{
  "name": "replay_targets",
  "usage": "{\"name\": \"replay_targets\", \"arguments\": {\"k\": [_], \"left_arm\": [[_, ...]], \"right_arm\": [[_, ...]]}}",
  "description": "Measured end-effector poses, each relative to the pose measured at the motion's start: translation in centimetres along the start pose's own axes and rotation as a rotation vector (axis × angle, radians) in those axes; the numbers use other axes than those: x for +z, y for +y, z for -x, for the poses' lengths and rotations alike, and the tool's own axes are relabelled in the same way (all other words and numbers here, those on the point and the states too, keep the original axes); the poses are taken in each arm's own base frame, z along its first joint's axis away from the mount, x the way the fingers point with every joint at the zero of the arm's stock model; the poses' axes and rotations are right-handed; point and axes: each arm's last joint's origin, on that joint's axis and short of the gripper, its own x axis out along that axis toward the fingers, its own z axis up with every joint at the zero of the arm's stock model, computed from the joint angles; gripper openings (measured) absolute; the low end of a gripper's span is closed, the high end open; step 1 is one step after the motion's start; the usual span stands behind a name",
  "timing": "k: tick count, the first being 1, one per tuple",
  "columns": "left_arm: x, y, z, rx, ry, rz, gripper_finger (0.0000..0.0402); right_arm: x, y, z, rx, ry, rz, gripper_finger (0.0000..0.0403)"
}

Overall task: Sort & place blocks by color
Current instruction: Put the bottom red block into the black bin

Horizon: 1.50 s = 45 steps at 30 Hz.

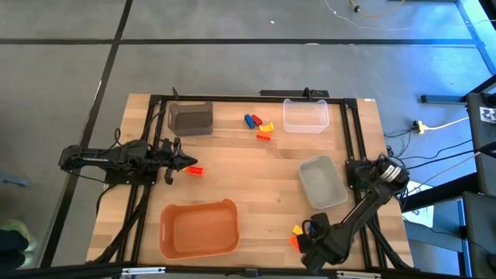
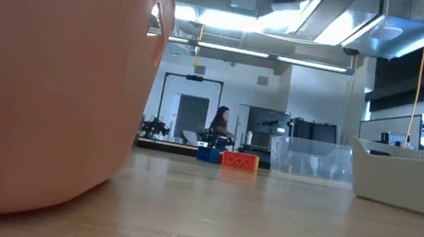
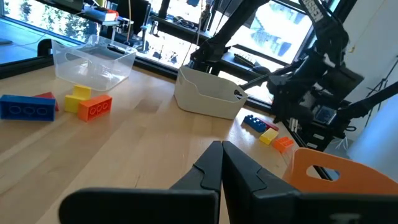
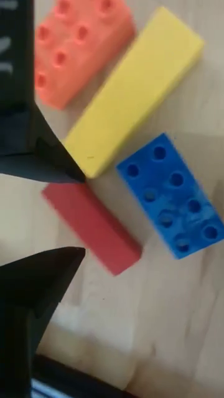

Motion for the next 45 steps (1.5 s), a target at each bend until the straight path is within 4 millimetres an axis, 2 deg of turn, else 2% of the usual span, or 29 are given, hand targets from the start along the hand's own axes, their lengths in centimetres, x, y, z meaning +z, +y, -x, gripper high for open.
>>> {"name": "replay_targets", "arguments": {"k": [7,22,29,32,36,41,45], "left_arm": [[0.0,0.0,0.0,0.0,0.0,0.0,0.0],[0.0,0.0,0.0,0.0,0.0,0.0,0.0],[0.0,0.0,0.0,0.0,0.0,0.0,0.0],[0.0,0.0,0.0,0.0,0.0,0.0,0.0],[0.0,0.0,0.0,0.0,0.0,0.0,0.0],[0.0,0.0,0.0,-0.001,0.0,0.0,0.0],[0.0,0.0,0.0,0.0,0.0,0.0,0.0]], "right_arm": [[-0.3,0.2,-1.3,-0.027,-0.055,0.009,0.0173],[-1.7,-2.4,-2.6,-0.037,-0.16,0.133,0.0172],[-2.4,-3.4,-2.9,0.047,-0.292,0.269,0.0172],[-2.3,-3.9,-2.5,0.054,-0.379,0.418,0.0172],[-2.2,-5.5,-0.1,0.042,-0.397,0.735,0.0172],[-3.5,-8.1,3.3,0.169,-0.222,1.306,0.0172],[-3.6,-10.0,4.8,0.234,-0.144,1.545,0.0172]]}}
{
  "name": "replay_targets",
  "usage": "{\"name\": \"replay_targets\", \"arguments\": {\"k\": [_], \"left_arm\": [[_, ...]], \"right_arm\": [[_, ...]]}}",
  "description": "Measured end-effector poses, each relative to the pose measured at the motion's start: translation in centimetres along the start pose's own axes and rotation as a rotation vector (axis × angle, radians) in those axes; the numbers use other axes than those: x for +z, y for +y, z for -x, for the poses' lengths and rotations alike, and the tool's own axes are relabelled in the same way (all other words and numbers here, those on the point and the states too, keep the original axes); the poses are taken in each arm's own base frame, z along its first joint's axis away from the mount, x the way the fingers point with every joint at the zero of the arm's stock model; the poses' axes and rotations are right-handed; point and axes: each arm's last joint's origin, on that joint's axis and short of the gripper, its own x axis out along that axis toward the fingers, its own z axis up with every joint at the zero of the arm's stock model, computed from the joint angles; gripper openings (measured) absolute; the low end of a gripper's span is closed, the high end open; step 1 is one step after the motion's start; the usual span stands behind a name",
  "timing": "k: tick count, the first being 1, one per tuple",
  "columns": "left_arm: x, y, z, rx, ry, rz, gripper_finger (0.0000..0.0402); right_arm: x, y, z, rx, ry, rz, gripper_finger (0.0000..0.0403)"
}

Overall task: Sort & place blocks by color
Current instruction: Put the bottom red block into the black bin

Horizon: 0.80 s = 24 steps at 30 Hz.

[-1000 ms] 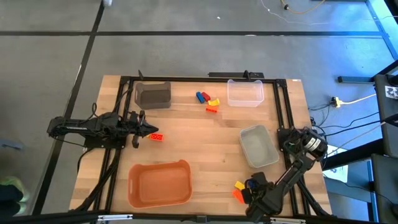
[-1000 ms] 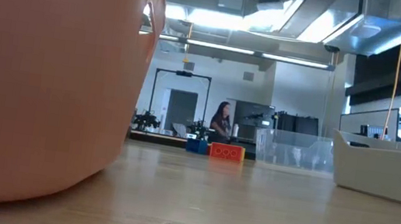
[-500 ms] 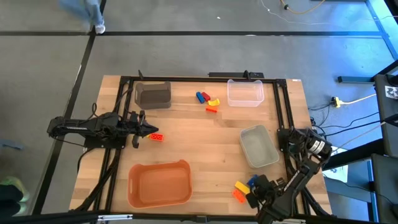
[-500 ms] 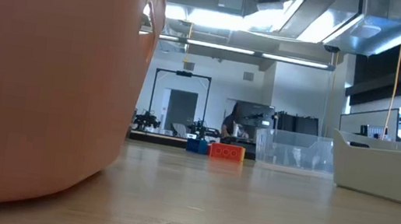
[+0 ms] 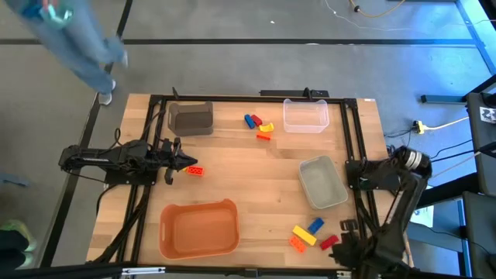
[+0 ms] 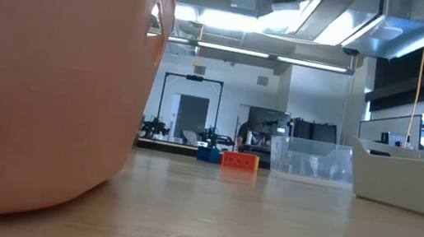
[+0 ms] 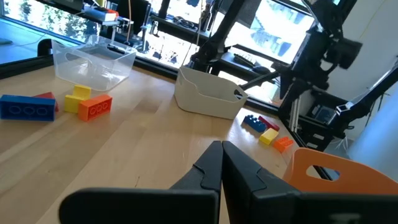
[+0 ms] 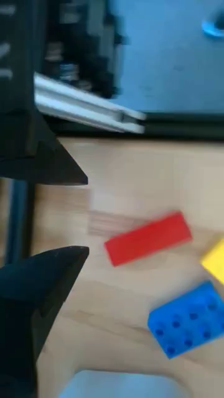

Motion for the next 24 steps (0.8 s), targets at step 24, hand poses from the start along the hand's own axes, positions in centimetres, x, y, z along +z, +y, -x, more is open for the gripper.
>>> {"name": "replay_targets", "arguments": {"k": [24], "left_arm": [[0.0,0.0,0.0,0.0,0.0,0.0,0.0]], "right_arm": [[0.5,-6.0,-6.7,0.104,0.058,0.151,0.0192]]}}
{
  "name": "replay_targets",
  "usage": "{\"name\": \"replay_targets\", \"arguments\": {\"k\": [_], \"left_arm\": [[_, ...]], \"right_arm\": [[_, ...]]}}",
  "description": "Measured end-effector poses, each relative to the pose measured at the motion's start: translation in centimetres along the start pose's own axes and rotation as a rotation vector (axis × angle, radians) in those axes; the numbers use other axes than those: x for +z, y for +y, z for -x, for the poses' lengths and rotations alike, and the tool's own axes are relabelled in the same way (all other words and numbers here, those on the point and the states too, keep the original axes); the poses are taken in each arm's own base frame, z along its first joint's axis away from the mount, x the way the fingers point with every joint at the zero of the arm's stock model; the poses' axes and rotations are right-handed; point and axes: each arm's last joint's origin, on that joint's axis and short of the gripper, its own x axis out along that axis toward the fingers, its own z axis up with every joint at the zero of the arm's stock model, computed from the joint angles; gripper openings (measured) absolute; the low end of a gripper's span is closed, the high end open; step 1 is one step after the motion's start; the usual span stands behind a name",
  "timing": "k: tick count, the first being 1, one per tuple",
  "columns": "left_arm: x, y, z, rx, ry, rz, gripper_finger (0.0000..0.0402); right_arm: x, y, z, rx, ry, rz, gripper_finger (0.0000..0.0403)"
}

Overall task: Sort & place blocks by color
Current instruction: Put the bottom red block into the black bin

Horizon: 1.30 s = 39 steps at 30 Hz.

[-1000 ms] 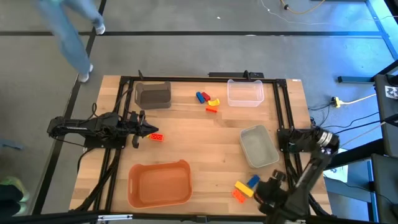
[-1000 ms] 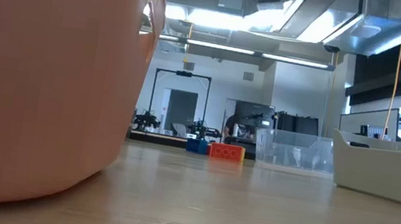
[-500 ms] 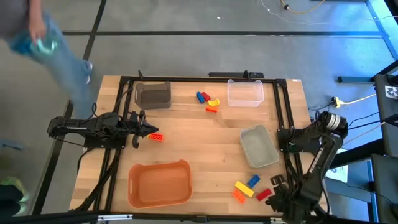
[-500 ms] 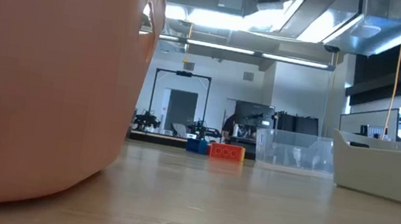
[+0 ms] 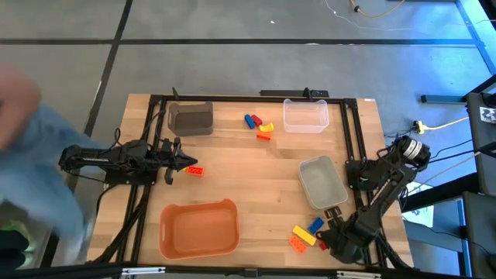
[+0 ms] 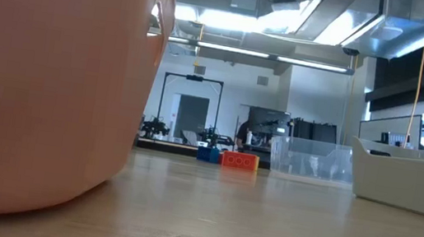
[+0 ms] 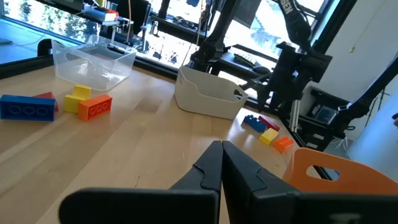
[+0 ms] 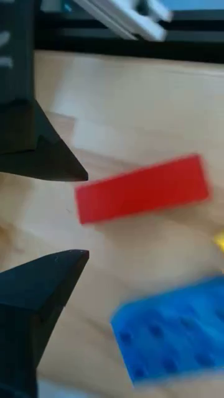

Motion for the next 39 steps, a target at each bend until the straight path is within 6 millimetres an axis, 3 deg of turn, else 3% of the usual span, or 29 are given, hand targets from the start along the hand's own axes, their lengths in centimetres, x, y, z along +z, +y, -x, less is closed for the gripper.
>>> {"name": "replay_targets", "arguments": {"k": [9,33,39], "left_arm": [[0.0,0.0,0.0,0.0,0.0,0.0,0.0],[0.0,0.0,0.0,0.0,0.0,0.0,0.0],[0.0,0.0,0.0,0.0,0.0,0.0,0.0]], "right_arm": [[0.8,0.7,0.2,0.063,-0.075,0.096,0.0193],[0.4,1.3,0.1,0.068,-0.088,0.209,0.0193],[0.6,1.1,0.1,-0.027,-0.158,0.172,0.0193]]}}
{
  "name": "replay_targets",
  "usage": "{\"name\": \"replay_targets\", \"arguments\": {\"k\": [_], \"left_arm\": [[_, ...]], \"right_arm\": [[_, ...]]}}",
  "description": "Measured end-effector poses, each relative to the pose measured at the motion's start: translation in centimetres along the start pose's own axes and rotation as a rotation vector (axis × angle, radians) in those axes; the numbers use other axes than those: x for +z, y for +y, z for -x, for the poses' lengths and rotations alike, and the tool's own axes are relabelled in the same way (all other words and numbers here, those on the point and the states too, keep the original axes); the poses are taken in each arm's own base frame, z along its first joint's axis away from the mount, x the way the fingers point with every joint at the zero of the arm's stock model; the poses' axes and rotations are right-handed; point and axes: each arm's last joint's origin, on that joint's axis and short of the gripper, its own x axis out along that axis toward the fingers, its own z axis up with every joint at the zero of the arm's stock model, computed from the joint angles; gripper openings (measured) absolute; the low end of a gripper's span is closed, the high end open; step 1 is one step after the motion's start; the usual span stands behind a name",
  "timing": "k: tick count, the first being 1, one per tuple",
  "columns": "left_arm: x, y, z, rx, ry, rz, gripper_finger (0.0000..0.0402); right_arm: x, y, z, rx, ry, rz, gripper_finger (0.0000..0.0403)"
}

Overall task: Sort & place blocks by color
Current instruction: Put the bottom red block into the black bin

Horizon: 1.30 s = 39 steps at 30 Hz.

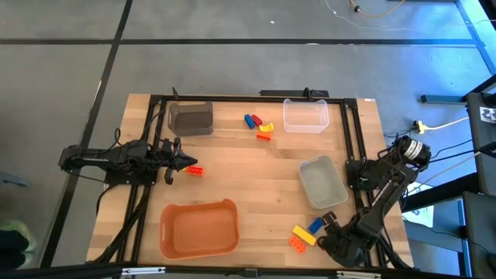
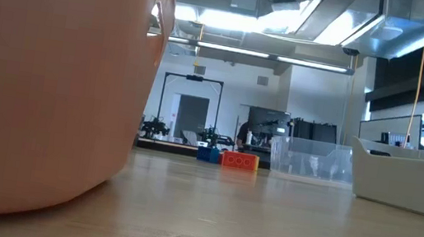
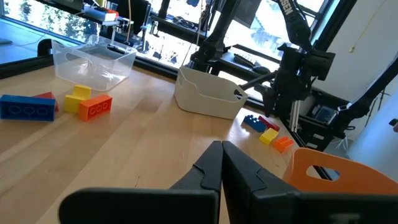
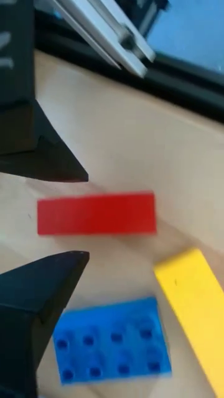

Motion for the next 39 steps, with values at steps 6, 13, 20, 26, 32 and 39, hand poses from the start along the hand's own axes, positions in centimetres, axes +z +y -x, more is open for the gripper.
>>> {"name": "replay_targets", "arguments": {"k": [6,13,20,26,32,39], "left_arm": [[0.0,0.0,0.0,0.0,0.0,0.0,0.0],[0.0,0.0,0.0,0.0,-0.001,0.0,0.0],[0.0,0.0,0.0,0.0,0.0,0.0,0.0],[0.0,0.0,0.0,0.0,0.0,0.0,0.0],[0.0,0.0,0.0,0.0,0.0,0.0,0.0],[0.0,0.0,0.0,0.0,0.0,0.0,0.0]], "right_arm": [[0.1,-0.1,-0.1,0.033,0.023,-0.025,0.0193],[0.1,-0.2,-0.2,0.041,0.032,-0.08,0.0193],[0.5,0.0,-2.4,0.017,0.068,-0.092,0.0193],[0.6,0.1,-3.3,-0.006,0.096,-0.115,0.0193],[0.6,-0.2,-3.6,-0.011,0.118,-0.126,0.0131],[1.8,-1.0,-0.6,0.082,0.179,-0.183,0.0103]]}}
